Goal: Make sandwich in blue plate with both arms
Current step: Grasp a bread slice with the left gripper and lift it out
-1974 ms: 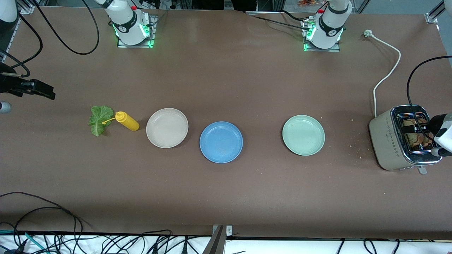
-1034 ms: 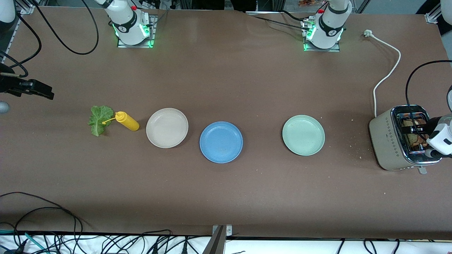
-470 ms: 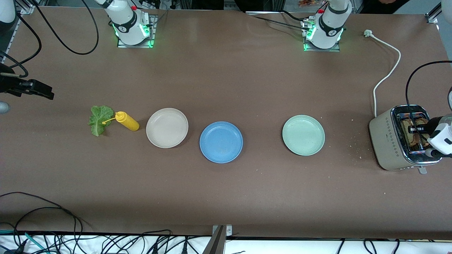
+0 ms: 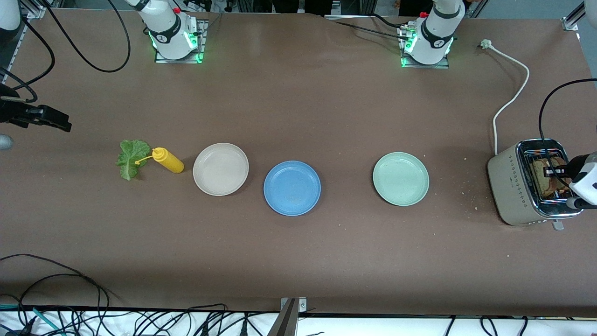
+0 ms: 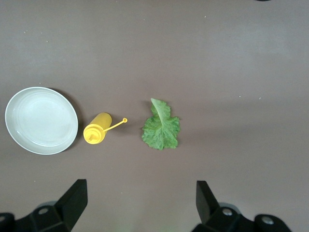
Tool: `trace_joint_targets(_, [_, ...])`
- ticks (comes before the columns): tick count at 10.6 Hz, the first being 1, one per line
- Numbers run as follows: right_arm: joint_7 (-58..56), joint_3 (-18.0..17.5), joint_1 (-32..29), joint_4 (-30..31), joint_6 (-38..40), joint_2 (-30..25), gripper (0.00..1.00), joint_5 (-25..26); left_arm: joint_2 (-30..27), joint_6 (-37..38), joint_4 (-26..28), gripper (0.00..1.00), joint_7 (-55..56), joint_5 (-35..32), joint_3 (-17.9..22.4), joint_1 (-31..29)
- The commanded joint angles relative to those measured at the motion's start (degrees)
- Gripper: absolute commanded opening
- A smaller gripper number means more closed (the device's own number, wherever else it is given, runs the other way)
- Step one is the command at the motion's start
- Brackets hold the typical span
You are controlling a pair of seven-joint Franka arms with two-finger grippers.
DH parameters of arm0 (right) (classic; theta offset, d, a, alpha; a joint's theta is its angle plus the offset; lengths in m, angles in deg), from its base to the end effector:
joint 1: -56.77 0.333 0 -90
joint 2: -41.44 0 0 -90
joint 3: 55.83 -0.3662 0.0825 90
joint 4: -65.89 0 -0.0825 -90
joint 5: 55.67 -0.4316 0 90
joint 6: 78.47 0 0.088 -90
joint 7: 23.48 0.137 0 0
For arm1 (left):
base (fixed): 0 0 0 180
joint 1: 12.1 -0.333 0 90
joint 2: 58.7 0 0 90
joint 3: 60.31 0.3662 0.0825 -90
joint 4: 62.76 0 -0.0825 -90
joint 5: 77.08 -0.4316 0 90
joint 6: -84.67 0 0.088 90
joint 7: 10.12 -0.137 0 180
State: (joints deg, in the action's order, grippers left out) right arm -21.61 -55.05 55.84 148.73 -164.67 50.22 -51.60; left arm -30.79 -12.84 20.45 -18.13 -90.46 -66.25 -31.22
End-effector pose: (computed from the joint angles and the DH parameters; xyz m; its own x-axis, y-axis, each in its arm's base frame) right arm 0.6453 -0.0287 0.6083 0.9935 -0.0670 -0.0918 -0.0600 -0.9953 0.0761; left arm 0.7022 0.2058 0.3889 0.9651 0.0548 -0.2559 0.0206 -0.9907 -0.1343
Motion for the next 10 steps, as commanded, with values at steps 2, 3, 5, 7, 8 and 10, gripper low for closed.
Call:
trace_joint_targets(2, [0.06,-0.25,-0.48,-1.19,0.95,0.45,1.0,-0.37,-5.58,11.17,-4.7,0.0,-1.04,-0.33,-3.37,0.31])
trace_joint_targets(3, [0.06,-0.25,-0.48,-1.19,0.95,0.45,1.0,-0.29,-5.68,13.63,-6.28,0.0,-0.35,1.24,-4.6,0.4])
trace_joint_targets(5, [0.15,-0.25,-0.4,-1.19,0.95,0.45,1.0,-0.37,-5.68,18.21,-10.24,0.0,3.84,8.94,-5.58,0.58])
trace_joint_targets(7, [0.06,-0.25,-0.48,-1.19,0.95,0.45,1.0,-0.37,-5.85,18.31,-10.52,0.0,17.17,16.17,-8.11,2.5])
trace_joint_targets(8, [0.06,-0.25,-0.48,-1.19,0.95,0.45,1.0,-0.37,-5.77,18.14,-10.34,0.0,24.98,17.32,-11.87,3.38])
trace_joint_targets(10, [0.06,-0.25,-0.48,-1.19,1.04,0.45,1.0,-0.37,-4.63,15.96,-9.47,0.0,36.17,23.63,-17.42,4.78])
